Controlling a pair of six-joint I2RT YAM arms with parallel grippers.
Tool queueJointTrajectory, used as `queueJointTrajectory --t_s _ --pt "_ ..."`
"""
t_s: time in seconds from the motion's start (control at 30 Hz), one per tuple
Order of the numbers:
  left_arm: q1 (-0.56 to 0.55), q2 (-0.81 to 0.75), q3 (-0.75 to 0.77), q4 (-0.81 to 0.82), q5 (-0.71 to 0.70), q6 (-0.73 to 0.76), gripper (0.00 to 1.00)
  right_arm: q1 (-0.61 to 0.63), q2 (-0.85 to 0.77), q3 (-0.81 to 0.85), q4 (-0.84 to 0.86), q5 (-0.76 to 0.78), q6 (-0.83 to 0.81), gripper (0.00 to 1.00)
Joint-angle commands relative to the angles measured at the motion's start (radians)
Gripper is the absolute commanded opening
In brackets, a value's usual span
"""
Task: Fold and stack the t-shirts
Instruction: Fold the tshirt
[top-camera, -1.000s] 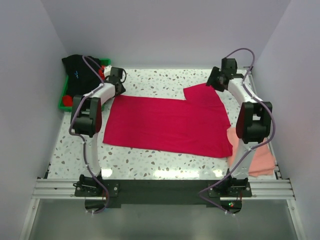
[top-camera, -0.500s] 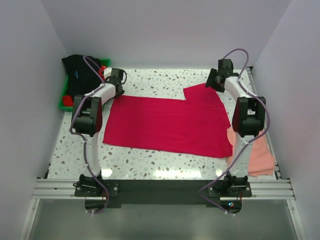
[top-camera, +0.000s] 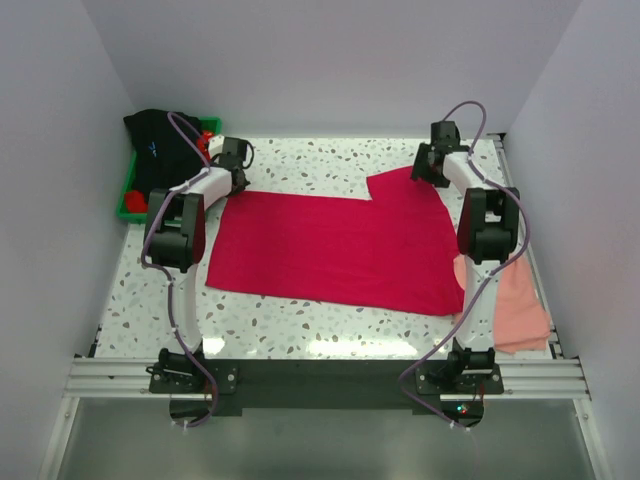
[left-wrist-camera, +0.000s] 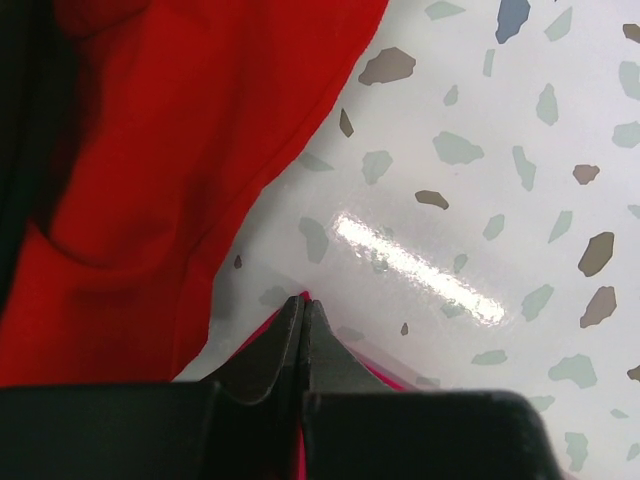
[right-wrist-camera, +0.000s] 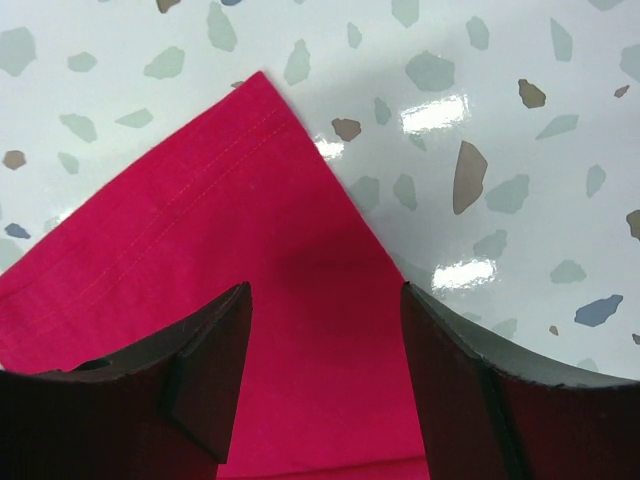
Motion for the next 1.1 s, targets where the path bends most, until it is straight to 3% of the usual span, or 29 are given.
queueJointTrajectory --t_s 0.0,0.13,0.23,0.47,0.57,1.07 --pt "0.002 0.011 0.031 0.022 0.002 0.025 0.0 -0.004 0.033 0.061 -0.034 0.038 -0.019 0.64" --pt "0.004 0.005 0.026 0.031 0.003 0.028 0.0 0.001 0.071 0.093 -0.058 0.02 -0.004 0.6" --pt "0.005 0.0 0.023 0.04 0.009 0.027 0.0 0.013 0.082 0.092 -0.061 0.023 0.001 0.51" --pt "0.014 -0.009 0.021 0.073 0.019 0.028 0.0 0.015 0.091 0.129 -0.061 0.008 0.021 0.08" --pt "0.03 -0.006 0.035 0.091 0.032 0.028 0.0 0.015 0.102 0.17 -0.061 -0.007 0.027 0.0" --pt "0.077 0.121 0.317 0.1 0.103 0.068 0.0 -0.013 0.113 0.331 0.026 -0.05 0.051 0.0"
